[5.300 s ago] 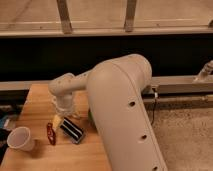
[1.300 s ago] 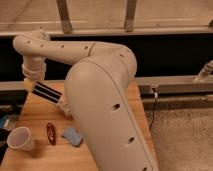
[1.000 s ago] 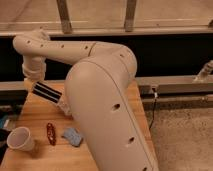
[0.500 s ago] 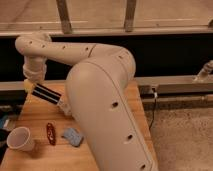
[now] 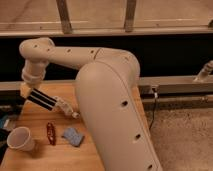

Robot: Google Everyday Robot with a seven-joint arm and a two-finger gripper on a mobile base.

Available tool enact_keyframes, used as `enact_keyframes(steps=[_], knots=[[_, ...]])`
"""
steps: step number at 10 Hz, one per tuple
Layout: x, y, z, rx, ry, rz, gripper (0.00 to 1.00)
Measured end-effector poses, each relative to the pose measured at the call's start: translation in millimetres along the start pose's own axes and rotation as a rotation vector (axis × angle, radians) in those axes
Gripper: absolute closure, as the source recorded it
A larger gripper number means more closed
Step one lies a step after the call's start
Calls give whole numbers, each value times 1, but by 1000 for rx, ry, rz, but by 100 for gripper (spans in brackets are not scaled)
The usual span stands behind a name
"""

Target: Place the eraser in the ceramic cup

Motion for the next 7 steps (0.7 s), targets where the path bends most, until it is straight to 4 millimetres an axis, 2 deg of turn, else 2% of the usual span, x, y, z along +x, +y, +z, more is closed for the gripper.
enact_keyframes(steps=[2,7], knots=[[-4,8,-1,-3,-13,-11,100],[-20,45,3,-14,-19,-89,100]])
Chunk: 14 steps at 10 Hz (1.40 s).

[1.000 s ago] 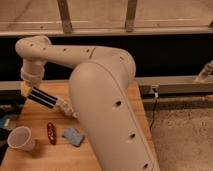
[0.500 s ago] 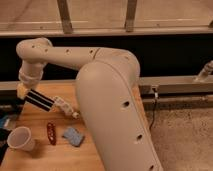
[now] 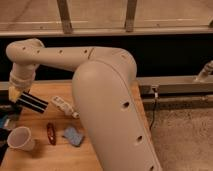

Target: Place the eraser in the ceramic cup

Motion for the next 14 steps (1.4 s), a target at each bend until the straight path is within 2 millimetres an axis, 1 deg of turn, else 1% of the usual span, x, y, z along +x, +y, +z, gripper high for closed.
enact_keyframes(steps=[2,3,7,11,14], knots=[[-7,19,6,-9,5,-38,100],[-9,25,8,-13,9,-52,100],[-5,38,13,-40,-19,-59,100],[-3,43,11,-39,-47,-65,100],[-2,42,11,-38,-46,-62,100]])
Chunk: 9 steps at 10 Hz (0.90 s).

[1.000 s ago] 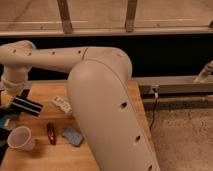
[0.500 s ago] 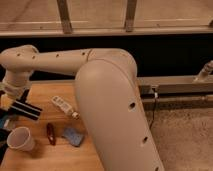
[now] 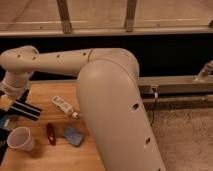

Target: Place the eraser in the ceramic cup

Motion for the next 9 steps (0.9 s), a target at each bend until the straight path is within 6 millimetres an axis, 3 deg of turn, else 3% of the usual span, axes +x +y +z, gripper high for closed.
enact_keyframes(steps=[3,9], knots=[[0,0,1,-5,-3,1,100],[-18,19,2,-34,-59,-38,100]])
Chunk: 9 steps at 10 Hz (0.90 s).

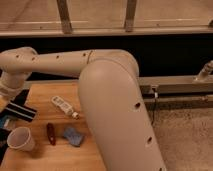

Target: Place the eraser in the ceramic cup

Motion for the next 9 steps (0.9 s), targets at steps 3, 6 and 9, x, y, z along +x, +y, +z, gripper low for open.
enact_keyframes(steps=[3,6,9], knots=[[-2,14,5,-7,-8,-6,100],[1,24,10,-19,-19,-5,100],[1,34,12,-23,-35,-11,100]])
